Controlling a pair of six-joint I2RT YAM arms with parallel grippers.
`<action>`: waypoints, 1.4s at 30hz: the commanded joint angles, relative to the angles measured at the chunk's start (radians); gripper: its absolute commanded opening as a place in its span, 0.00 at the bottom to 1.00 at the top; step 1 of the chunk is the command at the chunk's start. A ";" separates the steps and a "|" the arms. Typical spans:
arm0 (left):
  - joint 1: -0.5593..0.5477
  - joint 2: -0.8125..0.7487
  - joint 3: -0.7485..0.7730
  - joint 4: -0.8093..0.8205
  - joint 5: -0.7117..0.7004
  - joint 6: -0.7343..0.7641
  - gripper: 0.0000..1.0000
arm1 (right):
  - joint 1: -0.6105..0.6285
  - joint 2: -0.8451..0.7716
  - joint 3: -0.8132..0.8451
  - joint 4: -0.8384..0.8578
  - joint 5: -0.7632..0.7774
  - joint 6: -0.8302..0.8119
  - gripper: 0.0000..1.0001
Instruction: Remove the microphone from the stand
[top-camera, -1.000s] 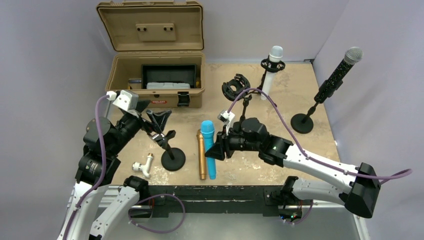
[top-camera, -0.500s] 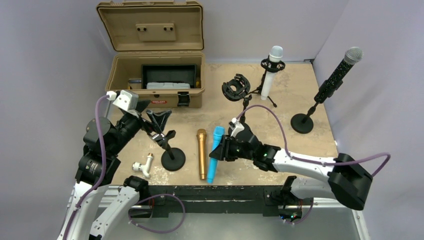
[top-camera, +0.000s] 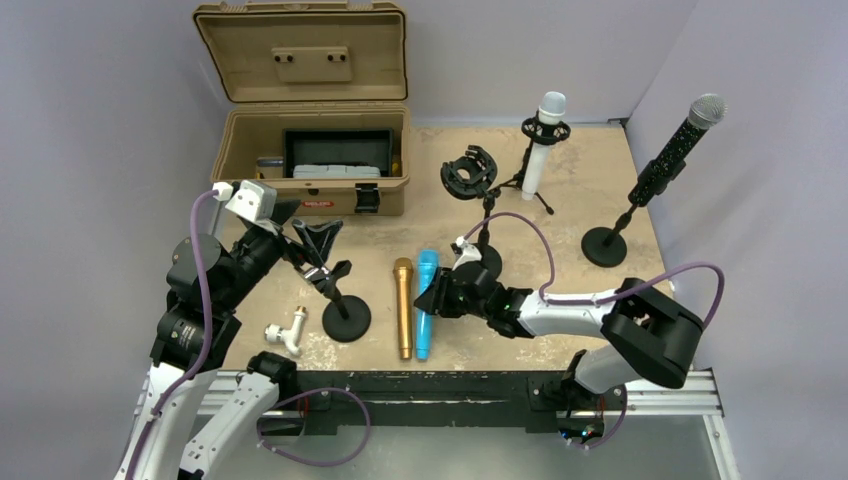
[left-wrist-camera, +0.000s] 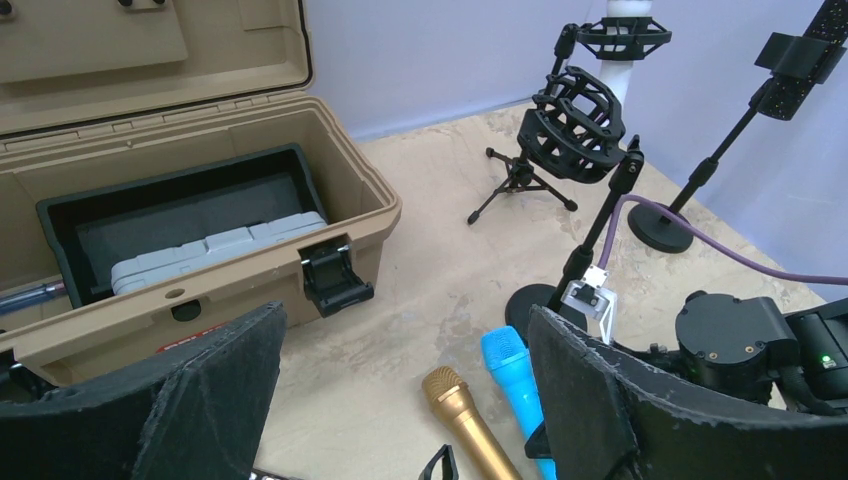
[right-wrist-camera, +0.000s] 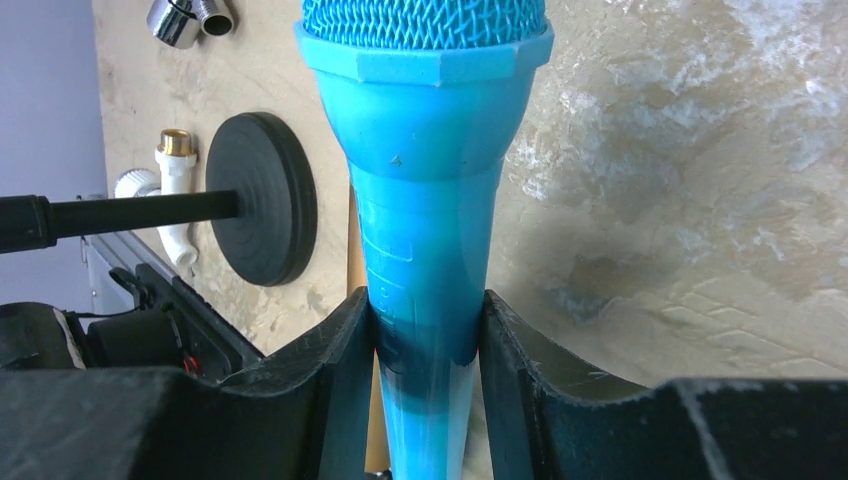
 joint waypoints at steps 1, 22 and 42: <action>0.006 -0.003 0.012 0.024 0.007 0.001 0.88 | 0.013 0.033 0.017 0.122 0.048 -0.003 0.16; 0.007 0.005 0.015 0.022 0.017 0.000 0.88 | 0.021 0.031 -0.033 0.144 0.094 0.023 0.53; 0.007 0.014 0.014 0.025 0.032 -0.005 0.88 | 0.024 -0.688 -0.048 -0.189 0.246 -0.171 0.66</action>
